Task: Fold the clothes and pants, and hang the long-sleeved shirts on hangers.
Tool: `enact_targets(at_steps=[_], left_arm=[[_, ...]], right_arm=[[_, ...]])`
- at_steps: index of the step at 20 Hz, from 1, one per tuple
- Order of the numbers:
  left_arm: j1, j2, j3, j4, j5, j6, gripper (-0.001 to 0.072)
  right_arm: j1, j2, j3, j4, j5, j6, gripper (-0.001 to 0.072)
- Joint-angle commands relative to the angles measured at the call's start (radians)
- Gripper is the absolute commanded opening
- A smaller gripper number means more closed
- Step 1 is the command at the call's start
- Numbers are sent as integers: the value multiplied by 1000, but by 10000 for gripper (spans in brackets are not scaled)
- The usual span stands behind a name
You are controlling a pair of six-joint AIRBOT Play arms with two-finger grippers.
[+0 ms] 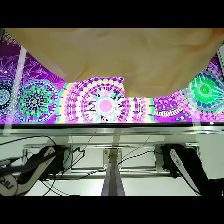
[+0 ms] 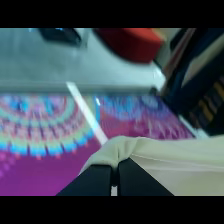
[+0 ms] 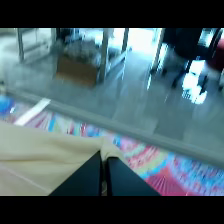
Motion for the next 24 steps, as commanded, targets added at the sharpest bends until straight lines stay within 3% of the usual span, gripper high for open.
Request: enact_targets(at_steps=[1, 5, 9, 14, 18, 21, 24], left_arm=[[76, 161, 30, -34, 126, 2, 15], [133, 315, 29, 117, 351, 36, 13], [132, 256, 24, 306, 296, -71, 11], [-8, -140, 24, 306, -66, -54, 11], [-220, -538, 24, 306, -21, 71, 12], [-313, -791, 26, 305, 80, 70, 13], [-326, -883, 25, 305, 169, 70, 14]], right_arm=[[-1, 93, 92, -3, -26, -1, 10], [-1, 112, 115, -8, -20, 0, 10], [-1, -26, 115, -49, 52, 82, 10], [0, -387, 115, -19, 91, 214, 10], [0, -720, 115, 8, 121, 216, 11], [0, -929, 115, 7, 88, 216, 11], [0, -1030, 115, 7, 16, 216, 11]])
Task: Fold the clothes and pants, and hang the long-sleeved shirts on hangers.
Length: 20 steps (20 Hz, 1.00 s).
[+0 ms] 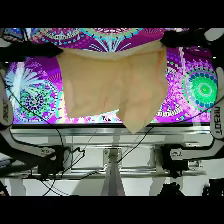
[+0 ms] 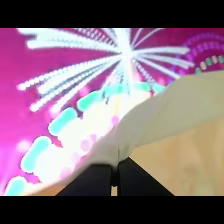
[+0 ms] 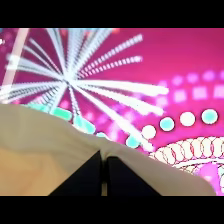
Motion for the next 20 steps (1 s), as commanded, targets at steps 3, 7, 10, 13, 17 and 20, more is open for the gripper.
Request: enact_targets(at_steps=[3, 7, 10, 13, 17, 20], left_arm=[[-16, -115, 2, -11, 115, 13, 427], [78, -29, 2, -8, -35, 12, 716], [168, 69, 1, 74, -188, 3, 650], [206, 176, 1, 349, -262, -82, 646], [264, 270, -58, 418, -281, -158, 646], [317, 346, -220, 388, -283, -164, 646]], right_arm=[[-1, -129, 2, 2, -152, 6, 357], [-9, -90, 6, -238, -83, 5, 482], [-89, -61, 6, -397, 145, -6, 317], [-240, -57, -39, -362, 362, -22, 317], [-416, -55, -274, -69, 535, -95, 316], [-423, -34, -488, 87, 533, -247, 261]])
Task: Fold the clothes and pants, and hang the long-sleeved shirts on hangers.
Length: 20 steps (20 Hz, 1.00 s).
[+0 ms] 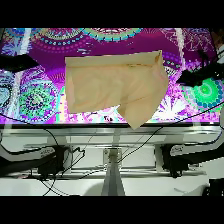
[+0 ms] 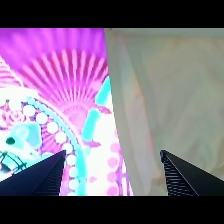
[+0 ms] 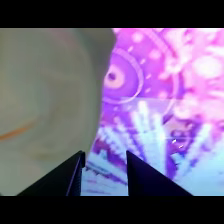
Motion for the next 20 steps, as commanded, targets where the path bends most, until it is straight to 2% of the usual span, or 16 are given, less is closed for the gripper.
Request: enact_targets(at_steps=[1, 5, 6, 7, 11, 13, 17, 19, 20], left_arm=[[61, 105, -187, 23, -11, -31, 646], [113, 230, -484, 23, 31, -6, 646], [121, 253, -544, 24, 43, -5, 647], [125, 270, -594, 24, 47, 7, 646], [124, 282, -728, 23, 54, 19, 646], [124, 282, -777, 23, 82, 20, 647], [114, 282, -848, -42, 91, 58, 644], [80, 282, -871, -61, 103, 98, 587], [56, 282, -881, -60, 125, 109, 586]], right_arm=[[-35, 16, -223, 171, 51, -151, 261], [-13, 19, -359, 194, -52, -201, 270], [-10, 19, -377, 189, -66, -200, 391], [-5, 18, -388, 187, -78, -200, 429], [60, 19, -397, 184, -113, -200, 422], [117, 19, -397, 172, -154, -199, 373], [177, 43, -379, 164, -179, -199, 9], [177, 90, -355, 165, -195, -196, 10], [177, 120, -344, 167, -201, -196, 10]])
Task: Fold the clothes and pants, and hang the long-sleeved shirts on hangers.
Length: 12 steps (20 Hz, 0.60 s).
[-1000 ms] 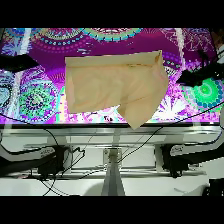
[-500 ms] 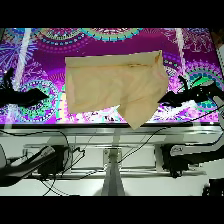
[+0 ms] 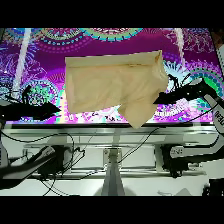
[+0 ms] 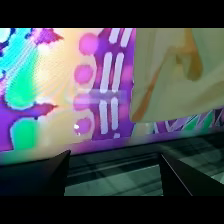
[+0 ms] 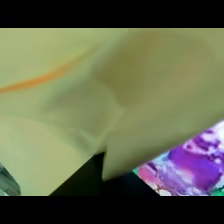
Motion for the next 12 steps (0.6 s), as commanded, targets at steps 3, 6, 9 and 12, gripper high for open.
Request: enact_targets(at_steps=[3, 6, 9, 12], left_arm=[[-142, 1, -68, -31, 134, 63, 586], [-255, -11, -71, -100, 195, 62, 586], [-328, -74, -71, -111, 281, 17, 586], [-352, -155, -71, -113, 270, 6, 493]], right_arm=[[16, 148, 50, 13, -40, 3, 10], [16, 208, 50, 14, -79, 6, 10], [16, 219, 50, 24, -86, 10, 10], [16, 219, 50, 37, -86, 10, 11]])
